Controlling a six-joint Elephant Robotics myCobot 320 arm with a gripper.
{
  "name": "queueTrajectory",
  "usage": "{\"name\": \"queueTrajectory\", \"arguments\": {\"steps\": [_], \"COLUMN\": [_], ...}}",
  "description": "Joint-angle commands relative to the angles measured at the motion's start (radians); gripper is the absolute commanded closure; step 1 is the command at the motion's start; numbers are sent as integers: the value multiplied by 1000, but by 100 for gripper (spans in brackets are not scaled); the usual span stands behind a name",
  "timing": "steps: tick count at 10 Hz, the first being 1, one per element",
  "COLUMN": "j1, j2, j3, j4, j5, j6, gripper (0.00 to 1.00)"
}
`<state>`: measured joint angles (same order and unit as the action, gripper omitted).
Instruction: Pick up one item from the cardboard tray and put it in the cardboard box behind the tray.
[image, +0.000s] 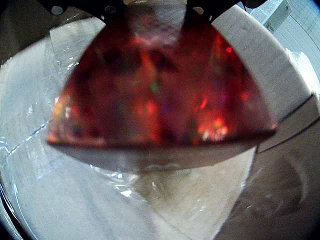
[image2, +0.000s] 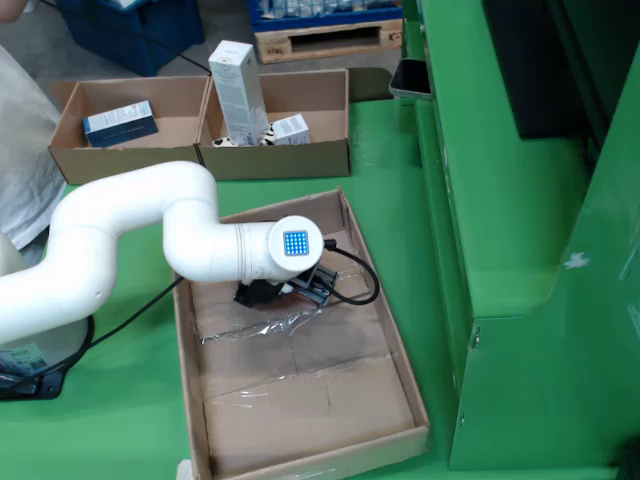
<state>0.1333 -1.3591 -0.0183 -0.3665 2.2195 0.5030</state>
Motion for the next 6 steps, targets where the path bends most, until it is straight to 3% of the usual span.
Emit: {"name": "queueTrajectory", "arguments": {"steps": [1, 6], "j1": [-5, -5], "j2": [60, 168], "j3": [18, 18], "j4": [51, 99], "j5": [23, 15], "j6": [24, 58], "gripper": [100, 100]}}
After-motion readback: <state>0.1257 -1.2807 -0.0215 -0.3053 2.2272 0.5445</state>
